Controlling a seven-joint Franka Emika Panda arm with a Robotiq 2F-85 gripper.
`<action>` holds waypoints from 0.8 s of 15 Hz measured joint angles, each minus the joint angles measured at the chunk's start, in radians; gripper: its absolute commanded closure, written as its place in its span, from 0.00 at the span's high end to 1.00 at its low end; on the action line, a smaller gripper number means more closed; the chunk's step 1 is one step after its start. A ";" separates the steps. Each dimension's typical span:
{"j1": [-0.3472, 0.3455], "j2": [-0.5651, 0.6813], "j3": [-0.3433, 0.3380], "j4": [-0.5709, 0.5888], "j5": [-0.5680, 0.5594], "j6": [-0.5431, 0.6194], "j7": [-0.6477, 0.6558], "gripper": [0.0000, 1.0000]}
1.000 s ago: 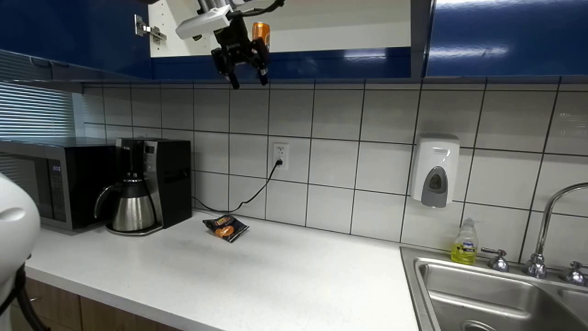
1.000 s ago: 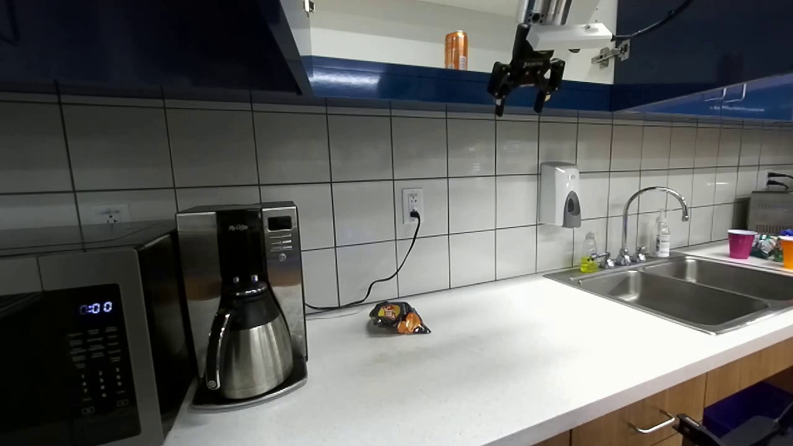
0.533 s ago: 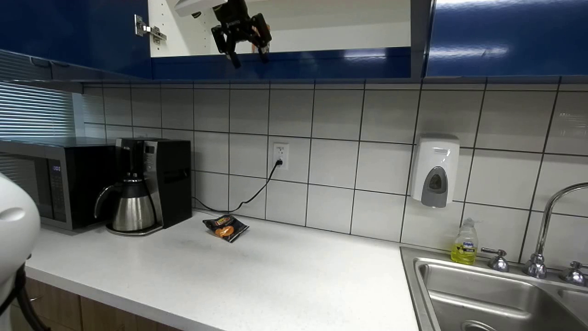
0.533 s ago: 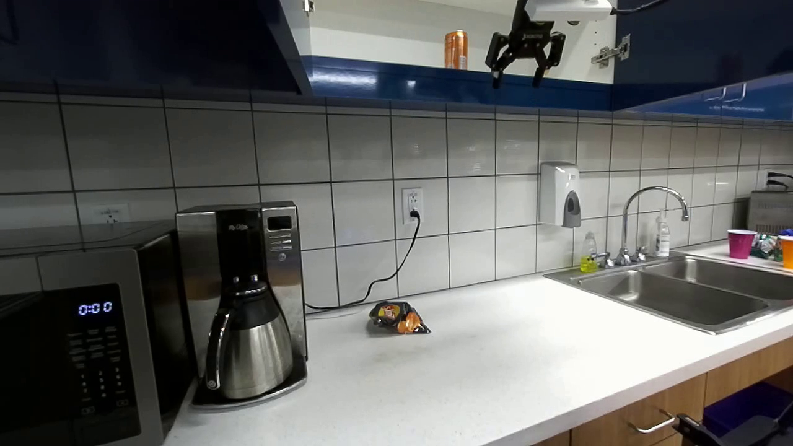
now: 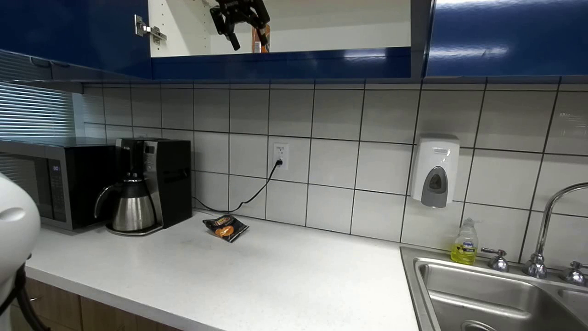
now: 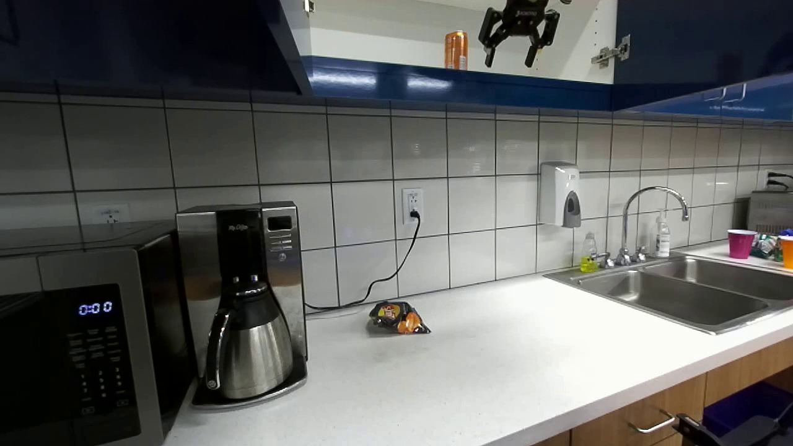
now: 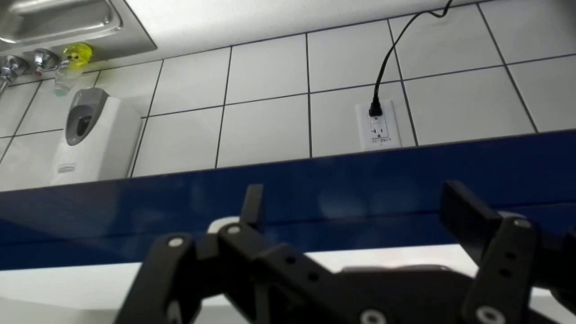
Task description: Remove the can from the cupboard
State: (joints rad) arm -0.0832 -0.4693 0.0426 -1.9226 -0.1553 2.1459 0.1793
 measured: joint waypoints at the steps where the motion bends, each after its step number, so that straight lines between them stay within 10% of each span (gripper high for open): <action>1: 0.002 0.005 0.002 0.014 0.003 0.000 0.004 1.00; 12: 0.007 0.106 0.025 0.176 0.009 0.000 0.070 1.00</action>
State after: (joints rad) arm -0.0767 -0.3629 0.0675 -1.7463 -0.1462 2.1454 0.2493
